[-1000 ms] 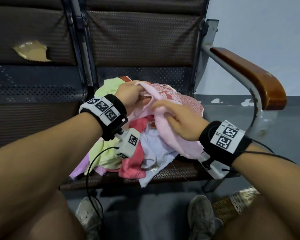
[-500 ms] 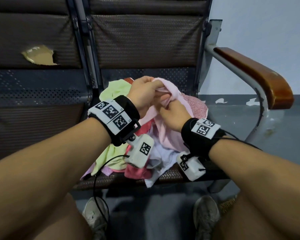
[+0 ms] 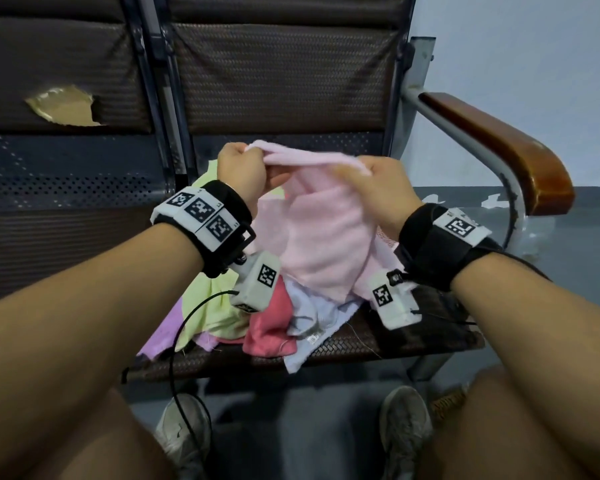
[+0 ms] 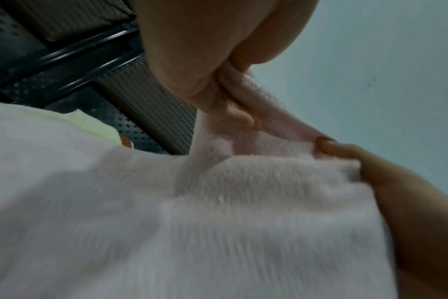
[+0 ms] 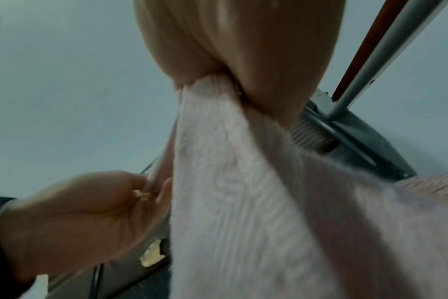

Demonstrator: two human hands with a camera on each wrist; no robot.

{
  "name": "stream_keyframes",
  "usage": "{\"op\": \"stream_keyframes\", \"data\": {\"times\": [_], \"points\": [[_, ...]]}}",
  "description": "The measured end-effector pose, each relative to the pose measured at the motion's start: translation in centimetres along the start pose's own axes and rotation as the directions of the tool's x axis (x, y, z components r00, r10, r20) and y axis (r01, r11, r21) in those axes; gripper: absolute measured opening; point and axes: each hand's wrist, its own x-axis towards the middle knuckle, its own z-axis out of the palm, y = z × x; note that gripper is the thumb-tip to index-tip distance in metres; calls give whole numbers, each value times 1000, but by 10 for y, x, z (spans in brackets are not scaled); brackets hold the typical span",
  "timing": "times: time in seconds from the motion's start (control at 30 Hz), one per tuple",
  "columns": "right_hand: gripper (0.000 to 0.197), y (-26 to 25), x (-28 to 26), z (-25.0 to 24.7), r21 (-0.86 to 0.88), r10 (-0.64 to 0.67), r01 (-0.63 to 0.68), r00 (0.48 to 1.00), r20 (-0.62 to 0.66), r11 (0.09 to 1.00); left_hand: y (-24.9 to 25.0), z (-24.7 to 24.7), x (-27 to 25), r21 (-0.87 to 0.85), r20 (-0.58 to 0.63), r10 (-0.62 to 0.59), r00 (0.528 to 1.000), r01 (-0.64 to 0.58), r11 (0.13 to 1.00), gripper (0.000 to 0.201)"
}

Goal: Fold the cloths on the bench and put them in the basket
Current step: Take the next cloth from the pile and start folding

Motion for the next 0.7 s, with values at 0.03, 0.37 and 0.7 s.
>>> {"op": "stream_keyframes", "data": {"times": [0.03,0.37,0.7], "points": [[37,6,-4,-2,-201,-51,76,990,129,977,-2,-4,2,-3,-28,-9,1000,9,1000,29],[43,54,-19,-2,-842,306,146,888,343,520,-13,-39,13,76,-130,15,991,-5,997,37],[27,47,-16,-23,-495,-5,-8,1000,-24,869,-20,-61,31,39,-224,-72,972,83,996,14]]}}
